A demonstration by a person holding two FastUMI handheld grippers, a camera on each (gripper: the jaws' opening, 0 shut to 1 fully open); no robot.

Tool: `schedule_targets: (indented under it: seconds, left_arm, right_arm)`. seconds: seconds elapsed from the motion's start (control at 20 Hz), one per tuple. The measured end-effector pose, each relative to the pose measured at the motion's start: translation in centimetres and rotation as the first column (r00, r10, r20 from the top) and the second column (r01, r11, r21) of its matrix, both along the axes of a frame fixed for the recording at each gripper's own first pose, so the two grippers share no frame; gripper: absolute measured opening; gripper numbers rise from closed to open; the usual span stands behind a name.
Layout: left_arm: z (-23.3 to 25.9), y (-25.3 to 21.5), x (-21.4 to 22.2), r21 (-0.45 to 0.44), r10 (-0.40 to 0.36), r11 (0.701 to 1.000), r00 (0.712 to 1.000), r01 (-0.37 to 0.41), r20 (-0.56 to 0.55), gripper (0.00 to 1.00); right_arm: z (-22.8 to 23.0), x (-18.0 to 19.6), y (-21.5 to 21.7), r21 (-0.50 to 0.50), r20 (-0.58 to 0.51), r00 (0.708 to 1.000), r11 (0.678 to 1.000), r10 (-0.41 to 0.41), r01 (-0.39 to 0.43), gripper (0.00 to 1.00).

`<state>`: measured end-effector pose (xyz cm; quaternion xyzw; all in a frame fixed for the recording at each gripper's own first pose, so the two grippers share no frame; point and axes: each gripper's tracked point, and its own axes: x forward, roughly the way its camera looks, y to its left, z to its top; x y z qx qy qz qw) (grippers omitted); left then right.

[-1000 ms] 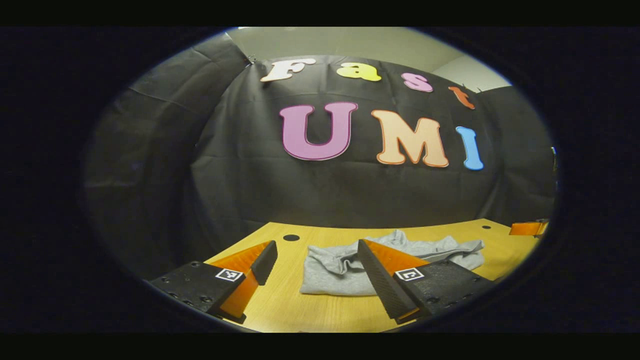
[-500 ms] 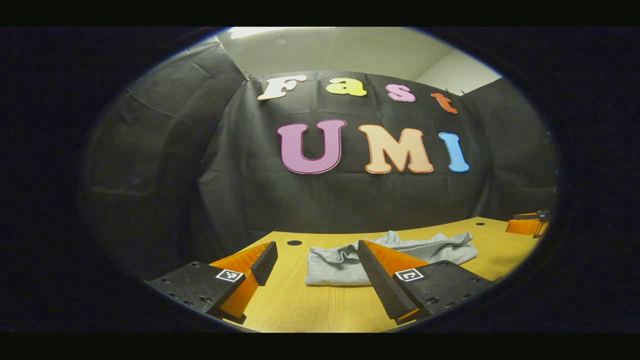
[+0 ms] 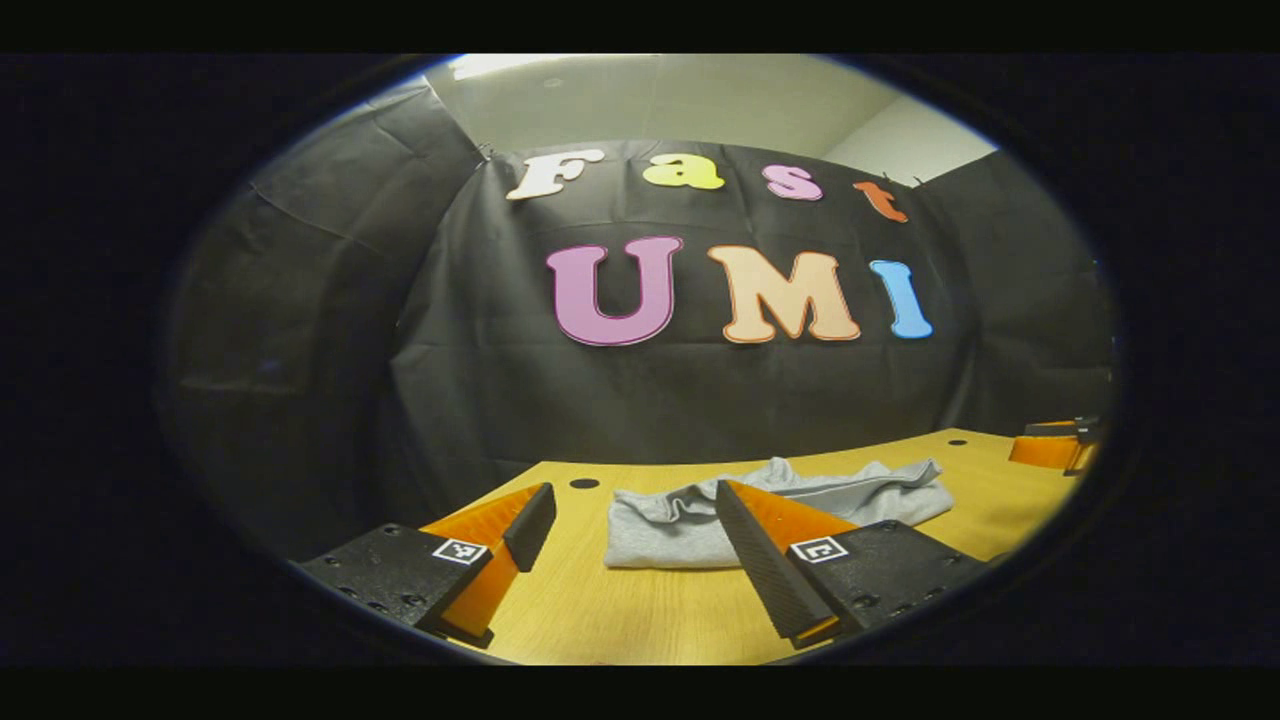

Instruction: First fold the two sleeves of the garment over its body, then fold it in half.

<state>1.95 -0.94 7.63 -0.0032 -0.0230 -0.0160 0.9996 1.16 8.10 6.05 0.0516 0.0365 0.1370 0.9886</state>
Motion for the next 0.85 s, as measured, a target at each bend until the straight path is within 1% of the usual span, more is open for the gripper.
schedule_targets:
  seconds: [0.1,0.2,0.25,0.3,0.45,0.5,0.85]
  left_arm:
    - [0.0,-0.9,-0.1,-0.016,-0.025,1.0,1.0,0.025,-0.004,0.94]
    - [0.1,-1.1,-0.2,-0.013,-0.031,0.999,1.0,0.031,0.001,0.94]
    - [0.0,-1.1,-0.2,-0.007,-0.031,0.999,1.0,0.031,0.0,0.94]
    - [0.1,-1.1,-0.2,-0.004,-0.032,0.999,0.999,0.032,0.0,0.94]
    - [-0.1,-1.4,-0.2,-0.014,-0.038,0.999,0.999,0.038,-0.006,0.94]
    - [-0.3,-1.4,-0.2,-0.016,-0.04,0.999,0.999,0.04,-0.011,0.93]
    - [-0.6,-1.3,-0.2,-0.02,-0.041,0.999,0.999,0.041,-0.022,0.94]
  right_arm:
    - [-0.1,0.0,0.3,0.004,-0.006,1.0,1.0,0.009,-0.009,0.97]
    - [-0.1,-0.1,0.5,0.011,-0.008,1.0,1.0,0.016,-0.016,0.97]
    - [-0.1,-0.1,0.6,0.011,-0.01,1.0,1.0,0.017,-0.017,0.93]
    - [-0.2,-0.2,0.5,0.007,-0.013,1.0,1.0,0.016,-0.016,0.97]
    - [-0.1,-0.4,0.8,0.002,-0.007,1.0,1.0,0.021,-0.021,0.97]
    - [-0.2,-0.3,1.0,0.003,-0.01,1.0,1.0,0.025,-0.025,0.97]
    - [-1.3,-0.2,1.6,-0.005,-0.04,0.998,0.999,0.039,-0.039,0.97]
